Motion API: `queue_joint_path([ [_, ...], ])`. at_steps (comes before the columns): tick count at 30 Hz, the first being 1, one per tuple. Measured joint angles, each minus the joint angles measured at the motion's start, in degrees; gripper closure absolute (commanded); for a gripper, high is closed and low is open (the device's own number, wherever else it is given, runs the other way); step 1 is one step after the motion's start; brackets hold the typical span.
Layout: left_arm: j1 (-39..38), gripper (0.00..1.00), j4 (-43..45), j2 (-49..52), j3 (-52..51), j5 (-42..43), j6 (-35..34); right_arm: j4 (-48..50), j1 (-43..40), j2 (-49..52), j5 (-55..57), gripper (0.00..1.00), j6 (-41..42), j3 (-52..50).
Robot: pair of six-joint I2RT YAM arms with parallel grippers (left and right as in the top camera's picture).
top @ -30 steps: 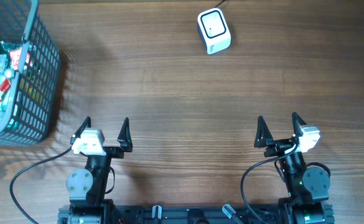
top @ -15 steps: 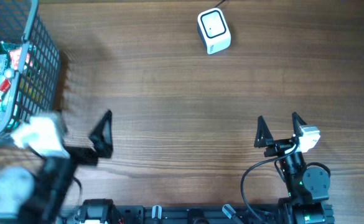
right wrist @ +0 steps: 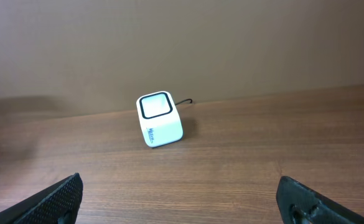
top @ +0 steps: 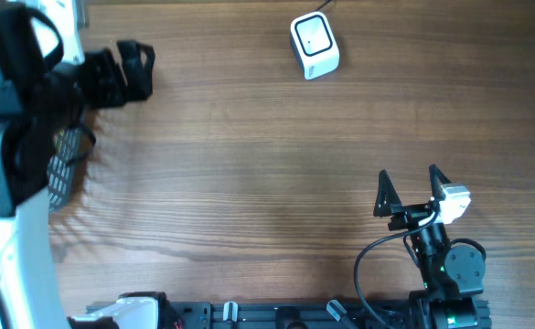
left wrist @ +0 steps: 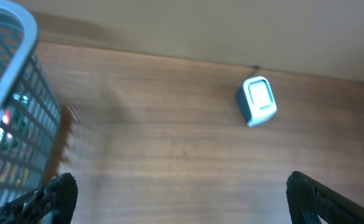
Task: Scan the item barcode
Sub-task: 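Reach the left gripper into the basket and grasp the yellow oil bottle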
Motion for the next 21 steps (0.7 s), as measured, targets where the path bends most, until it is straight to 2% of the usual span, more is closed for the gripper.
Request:
queue_joint_path([
  [6,2.8,0.03,8.9,2.4,0.0,-12.4,0.7,0.0,0.0,0.0,0.0,0.00,0.0,0.0],
  [9,9.3,0.02,10.6,2.4,0.2,-17.3,0.8,0.0,0.0,0.0,0.0,0.00,0.0,0.0],
  [11,17.0,0.02,11.4,2.4,0.2,-19.0,1.0,0.0,0.0,0.0,0.0,0.00,0.0,0.0],
  [16,31.6,0.03,12.2,3.9,0.2,-15.5,2.9,0.0,0.0,0.0,0.0,0.00,0.0,0.0],
  [21,39.2,0.05,10.1,9.3,0.6,-8.9,5.4,0.0,0.0,0.0,0.0,0.00,0.0,0.0],
])
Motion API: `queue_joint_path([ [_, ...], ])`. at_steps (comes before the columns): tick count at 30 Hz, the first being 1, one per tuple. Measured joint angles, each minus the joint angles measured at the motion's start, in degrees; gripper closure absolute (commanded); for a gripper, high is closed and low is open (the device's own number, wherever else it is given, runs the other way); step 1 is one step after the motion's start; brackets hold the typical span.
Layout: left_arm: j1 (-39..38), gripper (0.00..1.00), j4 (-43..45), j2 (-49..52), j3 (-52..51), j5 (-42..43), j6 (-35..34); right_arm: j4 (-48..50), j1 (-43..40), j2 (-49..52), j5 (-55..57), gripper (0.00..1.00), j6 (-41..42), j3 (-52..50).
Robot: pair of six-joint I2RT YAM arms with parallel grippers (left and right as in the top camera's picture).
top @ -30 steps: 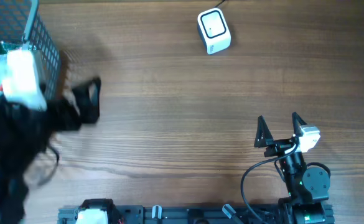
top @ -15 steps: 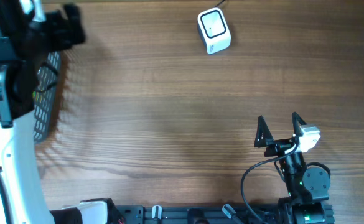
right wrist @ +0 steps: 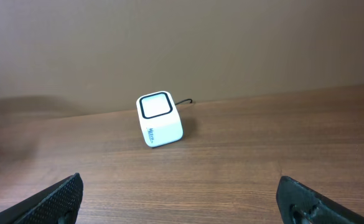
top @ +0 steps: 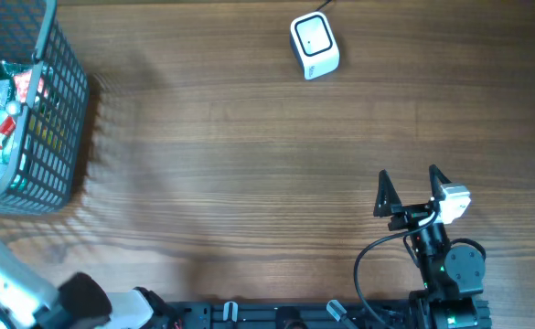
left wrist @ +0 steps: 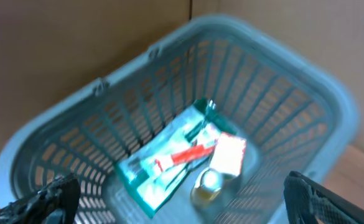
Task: Scan the item barcode
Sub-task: 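Reach the left gripper into the basket and grasp the yellow oil bottle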
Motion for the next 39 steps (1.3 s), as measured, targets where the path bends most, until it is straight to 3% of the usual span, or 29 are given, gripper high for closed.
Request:
queue_joint_path([
  [8,1.6,0.07,-3.6,10.2,0.0,7.7,7.0,0.0,0.0,0.0,0.0,0.00,0.0,0.0],
  [23,1.6,0.13,-5.9,20.6,-1.9,11.5,11.0,0.0,0.0,0.0,0.0,0.00,0.0,0.0],
  [35,1.6,0.12,4.2,23.0,-12.1,17.5,14.4,0.0,0.0,0.0,0.0,0.00,0.0,0.0],
  [37,1.6,0.16,6.4,23.1,-14.3,17.7,14.5,0.0,0.0,0.0,0.0,0.00,0.0,0.0],
  [39,1.6,0.35,8.5,23.1,-17.0,17.9,14.6,0.0,0.0,0.0,0.0,0.00,0.0,0.0],
])
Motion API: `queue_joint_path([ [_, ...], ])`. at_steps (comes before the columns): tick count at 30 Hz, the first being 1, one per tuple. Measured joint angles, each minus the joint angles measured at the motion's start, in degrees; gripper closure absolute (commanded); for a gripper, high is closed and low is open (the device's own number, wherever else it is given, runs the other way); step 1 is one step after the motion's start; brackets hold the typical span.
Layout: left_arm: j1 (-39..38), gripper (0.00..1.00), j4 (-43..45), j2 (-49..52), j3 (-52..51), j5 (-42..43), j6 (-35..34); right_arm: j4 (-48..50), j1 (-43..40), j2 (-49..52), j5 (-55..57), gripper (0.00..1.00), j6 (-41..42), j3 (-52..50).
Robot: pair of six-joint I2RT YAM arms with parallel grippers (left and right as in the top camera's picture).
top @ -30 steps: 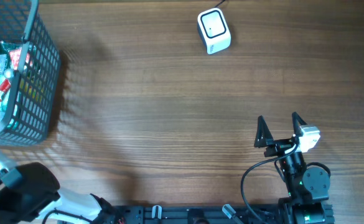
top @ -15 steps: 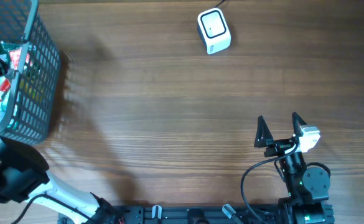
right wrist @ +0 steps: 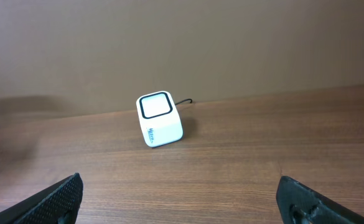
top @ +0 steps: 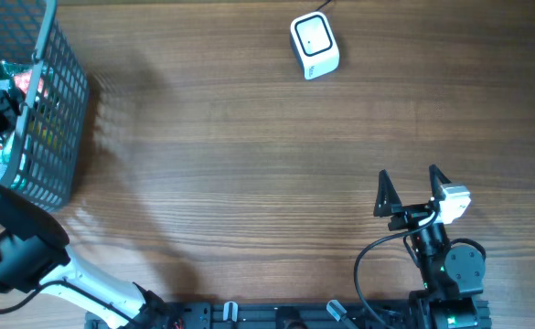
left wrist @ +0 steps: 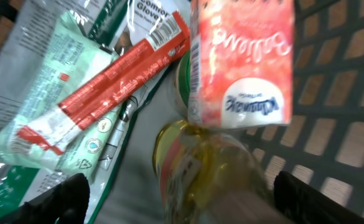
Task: Scan the item barcode
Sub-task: 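Reach the left gripper into the basket and grasp the yellow oil bottle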
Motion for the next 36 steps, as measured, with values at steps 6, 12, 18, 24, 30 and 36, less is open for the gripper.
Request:
queue_joint_path([
  [6,0.0,0.38,1.3,0.1,-1.6,1.0,0.3,0.0,0.0,0.0,0.0,0.00,0.0,0.0],
  [12,0.0,0.53,1.6,0.1,-1.7,1.9,0.4,0.0,0.0,0.0,0.0,0.00,0.0,0.0],
  [18,-0.2,0.59,1.5,0.1,-1.7,2.1,0.4,0.0,0.0,0.0,0.0,0.00,0.0,0.0],
  [24,-0.2,0.64,2.1,0.0,-1.7,2.1,0.4,0.0,0.0,0.0,0.0,0.00,0.0,0.0],
  [30,-0.2,0.66,5.1,-2.6,-2.6,2.1,-0.4,0.0,0.0,0.0,0.0,0.00,0.0,0.0],
  [36,-0.2,0.66,12.9,-15.8,-3.0,2.1,-4.2,0.0,0.0,0.0,0.0,0.00,0.0,0.0],
])
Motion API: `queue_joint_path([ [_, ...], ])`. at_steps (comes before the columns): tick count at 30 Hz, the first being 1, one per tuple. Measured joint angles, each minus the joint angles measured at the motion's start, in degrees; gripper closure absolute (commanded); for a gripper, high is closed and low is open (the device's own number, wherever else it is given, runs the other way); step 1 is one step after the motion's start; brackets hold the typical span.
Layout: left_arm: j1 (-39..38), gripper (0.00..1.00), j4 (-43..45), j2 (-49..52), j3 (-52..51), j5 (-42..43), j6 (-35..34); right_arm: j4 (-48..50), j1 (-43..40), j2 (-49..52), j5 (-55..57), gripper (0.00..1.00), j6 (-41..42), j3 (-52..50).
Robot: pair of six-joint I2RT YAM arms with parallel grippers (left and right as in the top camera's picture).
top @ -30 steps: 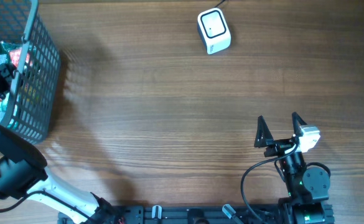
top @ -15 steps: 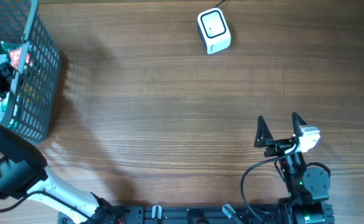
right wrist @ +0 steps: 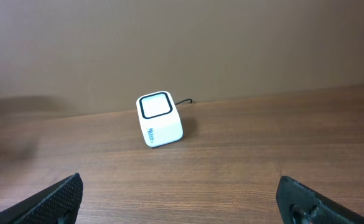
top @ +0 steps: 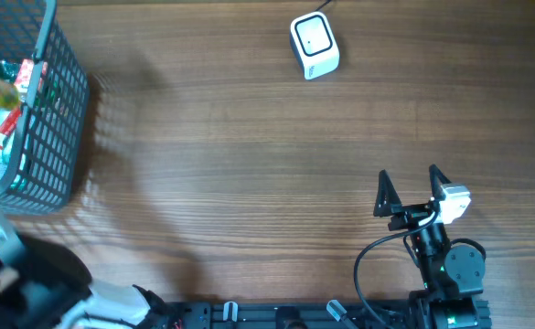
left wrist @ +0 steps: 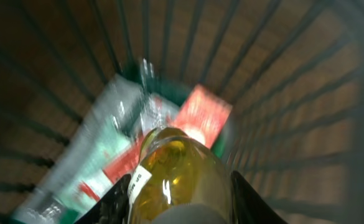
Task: Scan the item barcode
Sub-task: 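Reach the left gripper into the basket and grasp the yellow oil bottle, then carry the bottle with the left gripper and stand it near the scanner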
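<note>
My left gripper (left wrist: 180, 190) is shut on a yellow glass bottle (left wrist: 175, 174) with a white label, held above the floor of the grey mesh basket (left wrist: 281, 93). Below it lie a green and white packet (left wrist: 116, 155) and a red box (left wrist: 203, 115). In the overhead view the basket (top: 66, 110) stands at the far left. The white cube scanner (top: 314, 46) sits at the back centre, and shows again as the scanner (right wrist: 160, 119) in the right wrist view. My right gripper (top: 406, 192) rests open near the front right, and its fingers (right wrist: 63, 199) hold nothing.
The left arm's base fills the lower left corner of the overhead view. The scanner's cable (right wrist: 185, 101) runs to the back wall. Bare wooden table (top: 249, 183) lies between the basket, the scanner and the right gripper.
The left gripper was open, low among the basket's items with the bottle between its fingers. Now it is shut on the bottle and higher above the packets. The right arm has not moved.
The left gripper was open beside the basket, facing the scanner. Then it was over the basket looking down at the packets and bottle. Then it stood low over the bottle, and now it holds the bottle, raised inside the basket. The right arm stayed still.
</note>
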Motion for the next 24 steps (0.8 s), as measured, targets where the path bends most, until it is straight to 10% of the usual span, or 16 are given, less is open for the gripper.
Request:
queue_joint_path([
  [14,-4.4,0.68,4.0,-27.4,0.0,0.1,-13.5,0.0,0.0,0.0,0.0,0.00,0.0,0.0],
  [24,-31.3,0.71,-14.8,-27.6,0.0,-4.3,-18.9,0.0,0.0,0.0,0.0,0.00,0.0,0.0],
])
